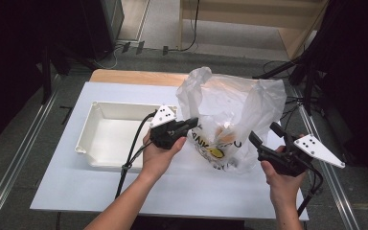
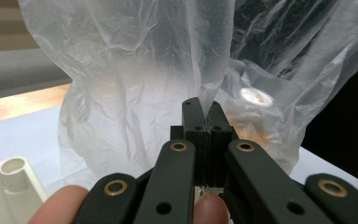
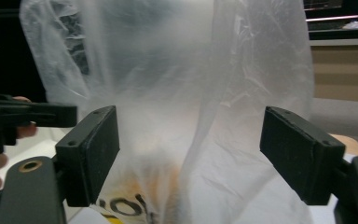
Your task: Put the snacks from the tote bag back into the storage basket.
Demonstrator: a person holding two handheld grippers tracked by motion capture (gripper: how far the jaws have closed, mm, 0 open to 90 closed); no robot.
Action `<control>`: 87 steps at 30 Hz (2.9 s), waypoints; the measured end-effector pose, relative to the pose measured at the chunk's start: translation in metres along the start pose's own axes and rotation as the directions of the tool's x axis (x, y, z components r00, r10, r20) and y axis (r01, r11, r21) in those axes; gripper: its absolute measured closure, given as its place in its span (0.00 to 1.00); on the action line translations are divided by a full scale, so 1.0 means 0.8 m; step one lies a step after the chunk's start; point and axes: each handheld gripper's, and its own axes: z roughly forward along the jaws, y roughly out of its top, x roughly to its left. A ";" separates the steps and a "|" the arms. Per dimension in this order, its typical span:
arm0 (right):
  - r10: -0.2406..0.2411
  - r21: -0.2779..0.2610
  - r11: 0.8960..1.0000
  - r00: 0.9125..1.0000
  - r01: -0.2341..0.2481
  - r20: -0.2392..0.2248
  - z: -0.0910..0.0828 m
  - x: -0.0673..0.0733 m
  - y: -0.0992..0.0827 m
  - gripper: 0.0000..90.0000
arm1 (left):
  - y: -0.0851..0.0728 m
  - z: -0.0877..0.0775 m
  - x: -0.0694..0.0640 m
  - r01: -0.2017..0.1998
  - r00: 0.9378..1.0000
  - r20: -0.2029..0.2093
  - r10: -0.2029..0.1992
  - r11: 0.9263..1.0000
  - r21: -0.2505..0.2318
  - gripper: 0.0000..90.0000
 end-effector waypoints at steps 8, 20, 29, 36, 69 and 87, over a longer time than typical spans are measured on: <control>0.013 0.011 1.000 1.000 -0.013 -0.028 0.016 0.019 0.007 0.24 | -0.006 0.001 -0.005 -0.012 1.000 0.002 0.012 1.000 0.015 1.00; 0.022 0.065 0.998 0.998 -0.026 0.061 0.029 0.006 -0.015 1.00 | -0.028 0.008 -0.007 0.005 1.000 0.004 -0.006 0.997 0.070 1.00; 0.018 0.165 0.986 0.992 -0.039 0.128 0.047 -0.011 -0.048 1.00 | -0.041 0.010 -0.006 0.035 0.999 -0.014 -0.034 0.996 0.086 0.83; 0.012 0.183 0.982 0.991 -0.037 0.136 0.054 -0.014 -0.059 1.00 | -0.023 -0.008 -0.010 0.032 0.995 -0.093 -0.032 0.999 0.002 0.33; 0.019 0.275 0.960 0.991 -0.055 0.132 0.065 -0.027 -0.091 1.00 | -0.037 0.007 -0.002 0.071 0.991 -0.115 -0.061 0.994 0.086 1.00; 0.032 0.084 0.996 0.994 -0.042 0.107 0.023 -0.008 -0.044 0.38 | -0.061 0.026 -0.015 0.074 0.992 -0.116 -0.057 0.986 0.147 1.00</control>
